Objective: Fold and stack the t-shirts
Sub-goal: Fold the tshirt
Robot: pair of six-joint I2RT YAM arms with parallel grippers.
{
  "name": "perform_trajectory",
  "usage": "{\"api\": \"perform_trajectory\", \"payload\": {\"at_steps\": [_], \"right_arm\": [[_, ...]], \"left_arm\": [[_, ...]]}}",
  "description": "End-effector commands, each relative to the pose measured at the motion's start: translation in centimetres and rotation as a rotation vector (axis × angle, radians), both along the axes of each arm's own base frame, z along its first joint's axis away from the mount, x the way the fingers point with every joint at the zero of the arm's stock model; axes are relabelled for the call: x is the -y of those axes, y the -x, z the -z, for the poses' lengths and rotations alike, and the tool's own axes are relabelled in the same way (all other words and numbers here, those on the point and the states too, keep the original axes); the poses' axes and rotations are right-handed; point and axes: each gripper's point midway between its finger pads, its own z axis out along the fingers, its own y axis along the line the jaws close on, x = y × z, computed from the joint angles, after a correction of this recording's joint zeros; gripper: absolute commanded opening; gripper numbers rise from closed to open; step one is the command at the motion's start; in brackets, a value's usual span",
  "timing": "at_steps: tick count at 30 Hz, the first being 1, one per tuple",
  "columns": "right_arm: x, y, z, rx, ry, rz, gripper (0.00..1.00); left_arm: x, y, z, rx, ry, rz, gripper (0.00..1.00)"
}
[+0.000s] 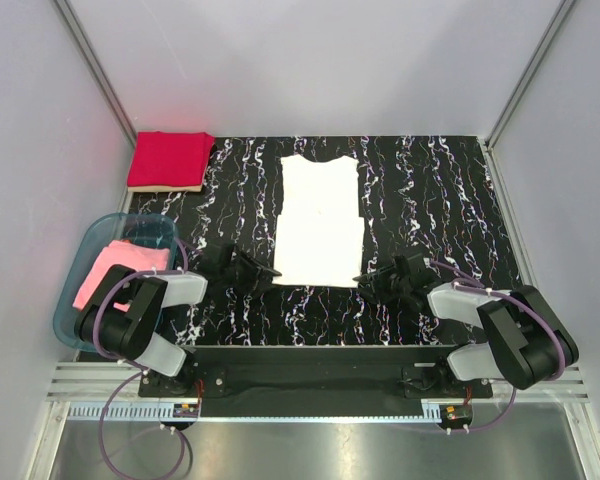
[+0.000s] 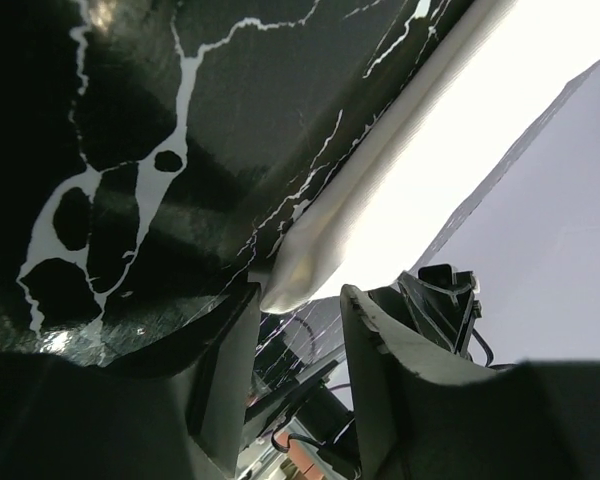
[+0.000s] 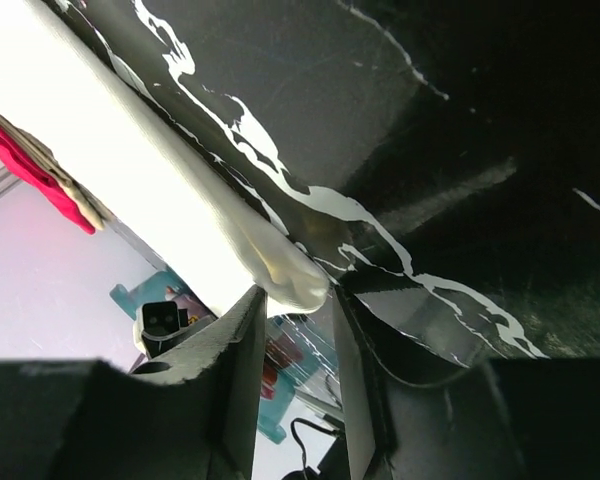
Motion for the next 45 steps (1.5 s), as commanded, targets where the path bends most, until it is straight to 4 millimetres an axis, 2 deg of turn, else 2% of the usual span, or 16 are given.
{"api": "perform_trajectory", "payload": {"at_steps": [1,8,9,10,11,13,17,20,21,28,33,34,41,42,44,45], "right_arm": [[1.6,1.0,2.5,-0.058,0.086,0.047,0.40],[1.2,0.7,3.1,-0.064,0.087,0.028,0.36],[1.2,0.8,3.1,-0.063,0.088,0.025,0.33],[1.3,0.8,3.2,-0.066,0.088,0.024,0.16],[1.3,1.1,3.3,-0.071,0.092,0.018,0.08],[1.3,1.6,3.5,-0.082,0.098,0.000,0.00],[1.2,3.4,3.0,-0.087,0.112,-0.100,0.00],[1.8,5.0,1.7,-0.076,0.125,-0.137,0.00],[1.8,5.1,0.2,-0.034,0.111,-0.140,0.00],[2.6,10.7,-3.3,-0.078,0.071,-0.213,0.00],[3.0,13.6,-6.3,-0.060,0.031,-0.258,0.00],[3.3,14.6,-6.3,-0.087,0.036,-0.265,0.00],[3.6,16.9,-9.2,-0.065,0.007,-0.327,0.00],[3.6,17.0,-9.4,-0.065,0.007,-0.333,0.00],[3.5,16.7,-10.2,-0.044,0.005,-0.335,0.00],[3.5,16.5,-10.4,-0.040,0.012,-0.331,0.00]], "left_arm": [[-1.9,2.0,3.5,-0.097,-0.111,-0.036,0.45],[-2.1,2.1,4.1,-0.110,-0.122,-0.040,0.34],[-2.1,2.1,4.1,-0.108,-0.122,-0.039,0.32],[-2.1,2.1,4.2,-0.104,-0.123,-0.035,0.28],[-2.0,2.0,4.1,-0.096,-0.119,-0.029,0.14],[-1.8,2.1,4.1,-0.095,-0.110,-0.022,0.00],[-0.9,3.3,2.3,-0.072,-0.071,0.016,0.00],[-0.4,4.7,0.5,-0.040,-0.070,0.049,0.00],[-0.2,5.2,0.2,-0.042,-0.059,0.042,0.00],[0.8,7.2,-6.1,0.088,0.012,0.036,0.00],[1.0,11.4,-6.9,0.027,0.044,0.024,0.00],[1.0,11.8,-8.0,0.051,0.083,0.016,0.00],[0.8,14.8,-10.6,0.057,0.080,0.037,0.00],[1.1,14.7,-11.8,0.078,0.090,0.045,0.00],[1.5,14.6,-12.2,0.079,0.068,0.057,0.00],[1.8,14.2,-13.7,0.114,0.073,0.069,0.00]]}}
